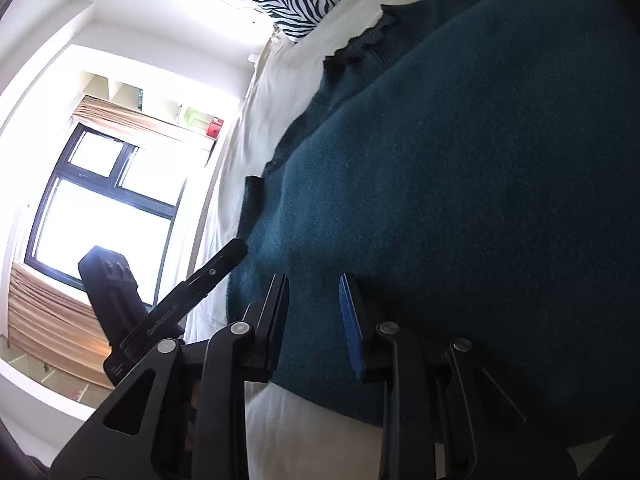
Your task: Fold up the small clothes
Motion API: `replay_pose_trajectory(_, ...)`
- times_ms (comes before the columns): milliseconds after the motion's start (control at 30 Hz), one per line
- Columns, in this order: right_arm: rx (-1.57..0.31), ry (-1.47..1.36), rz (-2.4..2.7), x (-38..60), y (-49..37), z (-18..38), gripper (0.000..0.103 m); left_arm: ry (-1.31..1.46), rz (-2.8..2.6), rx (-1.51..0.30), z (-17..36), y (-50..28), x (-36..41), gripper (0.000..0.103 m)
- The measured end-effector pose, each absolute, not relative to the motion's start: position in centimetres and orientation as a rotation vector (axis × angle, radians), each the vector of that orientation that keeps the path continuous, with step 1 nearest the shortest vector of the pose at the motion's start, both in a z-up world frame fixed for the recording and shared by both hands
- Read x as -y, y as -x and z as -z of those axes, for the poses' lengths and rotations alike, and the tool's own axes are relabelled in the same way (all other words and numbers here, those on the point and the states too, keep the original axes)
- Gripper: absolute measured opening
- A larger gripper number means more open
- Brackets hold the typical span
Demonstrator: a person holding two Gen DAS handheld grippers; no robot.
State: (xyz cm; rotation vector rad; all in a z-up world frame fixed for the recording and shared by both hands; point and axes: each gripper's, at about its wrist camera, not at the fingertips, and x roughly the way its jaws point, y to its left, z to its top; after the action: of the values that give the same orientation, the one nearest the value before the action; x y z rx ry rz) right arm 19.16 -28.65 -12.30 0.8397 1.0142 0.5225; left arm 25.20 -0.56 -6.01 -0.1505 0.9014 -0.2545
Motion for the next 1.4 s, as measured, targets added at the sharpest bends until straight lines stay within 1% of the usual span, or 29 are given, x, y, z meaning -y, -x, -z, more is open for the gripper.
replay_pose_trajectory(67,-0.979,-0.941,-0.527,31.4,-18.8,13.5,0.02,0.117,0.298,-0.952,7.5,-23.8,2.1,0.053)
replay_pose_trajectory(167,-0.888,-0.998,-0.387,37.2,-17.5,12.8,0.02,0.113,0.287,-0.944,8.7,-22.6,2.0,0.052)
replay_pose_trajectory(233,-0.838,-0.988,-0.262,41.6,-16.5,12.4,0.02,0.15,0.29,-0.954,8.4,-22.3,1.4,0.052)
replay_pose_trajectory(333,-0.772,-1.048,-0.108,47.3,-13.5,12.3,0.02,0.146,0.29,-0.958,8.3,-21.5,0.8,0.052)
replay_pose_trajectory(433,-0.71,-1.087,0.038,51.0,-9.7,11.5,0.024,0.189,0.269,-0.957,7.9,-20.4,-0.3,0.052)
replay_pose_trajectory(467,-0.697,-1.1,0.025,51.0,-9.0,11.2,0.026,0.215,0.27,-0.954,7.5,-20.1,-0.5,0.051)
replay_pose_trajectory(533,-0.693,-1.131,-0.084,49.8,-8.5,10.6,0.026,0.261,0.318,-0.93,6.4,-19.2,0.2,0.051)
replay_pose_trajectory(633,-0.747,-1.125,-0.286,42.5,-11.0,9.9,0.026,0.298,0.453,-0.918,5.5,-18.3,2.9,0.052)
replay_pose_trajectory(767,-0.892,-1.124,-0.493,32.7,-14.6,11.1,0.026,0.313,0.441,-0.974,7.7,-18.8,4.1,0.052)
replay_pose_trajectory(800,-0.942,-1.105,-0.509,31.0,-15.1,11.9,0.026,0.349,0.432,-0.993,8.5,-19.0,3.5,0.051)
replay_pose_trajectory(867,-1.011,-1.086,-0.492,29.4,-15.6,14.0,0.026,0.383,0.426,-0.999,9.4,-19.0,2.1,0.038)
replay_pose_trajectory(900,-1.02,-1.096,-0.47,29.6,-15.6,14.9,0.023,0.376,0.419,-1.002,9.4,-18.9,1.6,0.031)
replay_pose_trajectory(1033,-0.884,-1.19,-0.41,34.4,-14.0,15.7,0.022,0.399,0.407,-0.991,9.5,-18.5,-1.0,0.031)
replay_pose_trajectory(1200,-0.764,-1.21,-0.231,42.5,-11.2,14.9,0.022,0.484,0.39,-0.977,9.6,-17.7,-4.4,0.031)
replay_pose_trajectory(1267,-0.718,-1.227,-0.147,45.4,-10.1,14.5,0.023,0.515,0.37,-0.964,9.1,-17.0,-6.0,0.032)
replay_pose_trajectory(1300,-0.697,-1.225,-0.104,46.6,-9.2,14.1,0.024,0.52,0.342,-0.95,8.7,-16.6,-6.9,0.044)
replay_pose_trajectory(1333,-0.677,-1.221,-0.065,47.9,-8.3,13.7,0.024,0.528,0.316,-0.925,8.2,-16.2,-7.9,0.053)
replay_pose_trajectory(1367,-0.661,-1.215,-0.043,48.7,-7.4,13.1,0.025,0.546,0.3,-0.904,7.8,-15.9,-8.8,0.056)
replay_pose_trajectory(1400,-0.647,-1.205,-0.036,49.2,-6.6,12.5,0.03,0.562,0.282,-0.894,7.5,-15.8,-9.7,0.061)
